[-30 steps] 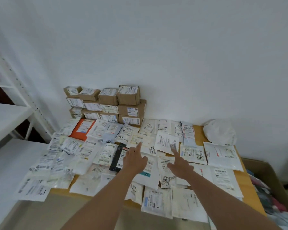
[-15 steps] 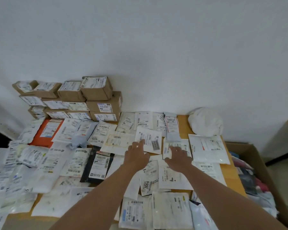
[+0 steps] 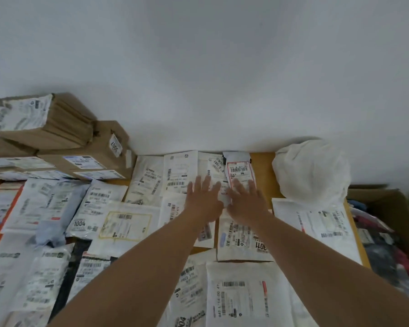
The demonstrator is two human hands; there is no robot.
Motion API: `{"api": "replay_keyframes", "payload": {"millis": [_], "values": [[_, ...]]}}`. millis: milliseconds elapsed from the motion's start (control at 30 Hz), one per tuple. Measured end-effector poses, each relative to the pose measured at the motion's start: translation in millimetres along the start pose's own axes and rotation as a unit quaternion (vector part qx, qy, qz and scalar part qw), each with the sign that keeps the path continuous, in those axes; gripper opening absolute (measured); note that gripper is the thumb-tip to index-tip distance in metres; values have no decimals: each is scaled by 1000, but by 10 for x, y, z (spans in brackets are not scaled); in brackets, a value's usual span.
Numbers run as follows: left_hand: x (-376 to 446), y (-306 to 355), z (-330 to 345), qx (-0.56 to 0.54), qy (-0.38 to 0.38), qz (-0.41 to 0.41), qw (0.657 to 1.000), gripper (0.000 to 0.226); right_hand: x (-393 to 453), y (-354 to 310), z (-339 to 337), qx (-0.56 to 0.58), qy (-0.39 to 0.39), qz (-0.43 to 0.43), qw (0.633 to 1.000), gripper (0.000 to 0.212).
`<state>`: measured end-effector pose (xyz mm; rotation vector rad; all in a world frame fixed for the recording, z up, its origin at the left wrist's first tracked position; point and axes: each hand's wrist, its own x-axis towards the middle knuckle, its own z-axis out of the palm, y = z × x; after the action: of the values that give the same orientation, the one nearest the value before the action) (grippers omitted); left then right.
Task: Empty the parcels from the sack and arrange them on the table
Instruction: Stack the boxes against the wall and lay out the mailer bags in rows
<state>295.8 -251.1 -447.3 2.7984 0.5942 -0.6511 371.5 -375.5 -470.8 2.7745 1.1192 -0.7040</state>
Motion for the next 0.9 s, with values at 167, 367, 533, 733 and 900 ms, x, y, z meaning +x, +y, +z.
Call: {"api": "replay_keyframes", "payload": {"millis": [167, 367, 533, 733, 900], "values": [[280, 169, 103, 15, -23, 15, 1000, 63, 64, 191, 87, 28, 7, 94, 995, 69], [286, 234, 97, -50, 44, 33, 997, 60, 156, 127, 35, 28, 52, -14, 998, 64], [147, -353, 100, -85, 89, -113, 986, 62, 247, 6, 56, 16, -5, 0, 1000, 61], [201, -511, 122, -109, 14, -122, 986, 64, 188, -318, 63, 46, 76, 5, 996, 62], [165, -517, 88, -107, 46, -127, 985, 67, 148, -469, 30, 120, 126, 39, 984, 63]]}}
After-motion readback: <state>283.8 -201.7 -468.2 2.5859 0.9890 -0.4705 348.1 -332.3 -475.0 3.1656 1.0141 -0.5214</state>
